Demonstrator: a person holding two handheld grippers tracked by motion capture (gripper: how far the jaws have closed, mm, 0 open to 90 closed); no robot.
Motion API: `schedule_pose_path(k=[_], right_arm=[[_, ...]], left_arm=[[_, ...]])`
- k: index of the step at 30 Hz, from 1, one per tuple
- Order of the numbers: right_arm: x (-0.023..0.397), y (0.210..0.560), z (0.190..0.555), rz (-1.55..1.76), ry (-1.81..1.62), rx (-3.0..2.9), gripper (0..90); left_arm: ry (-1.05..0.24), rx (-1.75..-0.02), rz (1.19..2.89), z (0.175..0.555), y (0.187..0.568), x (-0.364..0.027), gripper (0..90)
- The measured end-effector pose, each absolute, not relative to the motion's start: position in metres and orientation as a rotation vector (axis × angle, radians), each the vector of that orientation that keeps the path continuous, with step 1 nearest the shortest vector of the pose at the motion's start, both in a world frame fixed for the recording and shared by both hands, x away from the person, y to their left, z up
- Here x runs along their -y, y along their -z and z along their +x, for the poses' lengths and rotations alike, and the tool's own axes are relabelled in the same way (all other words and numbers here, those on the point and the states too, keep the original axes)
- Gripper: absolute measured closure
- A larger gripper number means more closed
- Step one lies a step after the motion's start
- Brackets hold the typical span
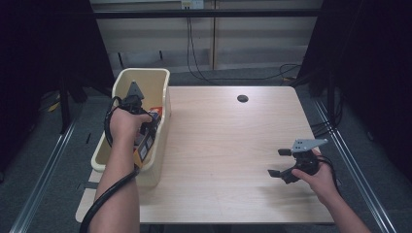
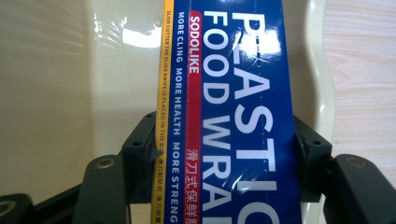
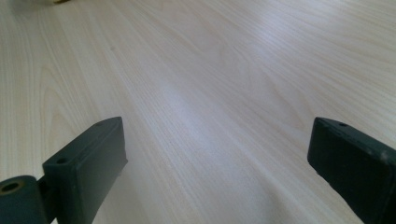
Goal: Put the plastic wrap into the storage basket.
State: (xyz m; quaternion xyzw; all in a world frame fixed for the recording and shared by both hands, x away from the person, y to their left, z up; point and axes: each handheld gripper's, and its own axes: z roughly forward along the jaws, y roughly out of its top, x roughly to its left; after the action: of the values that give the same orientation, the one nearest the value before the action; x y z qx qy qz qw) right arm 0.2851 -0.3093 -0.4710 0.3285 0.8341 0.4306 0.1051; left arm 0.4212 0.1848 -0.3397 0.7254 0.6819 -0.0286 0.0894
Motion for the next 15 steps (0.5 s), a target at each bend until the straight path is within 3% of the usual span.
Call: schedule_pose_path(k=[15], right_arm=[[0.3095,0.4715,0.2852,0.967,-1.267,-2.463,4.3]], left_arm=[[0.091,-2.042,2.167,0.4240,0.3464,-0.1850,39.2]])
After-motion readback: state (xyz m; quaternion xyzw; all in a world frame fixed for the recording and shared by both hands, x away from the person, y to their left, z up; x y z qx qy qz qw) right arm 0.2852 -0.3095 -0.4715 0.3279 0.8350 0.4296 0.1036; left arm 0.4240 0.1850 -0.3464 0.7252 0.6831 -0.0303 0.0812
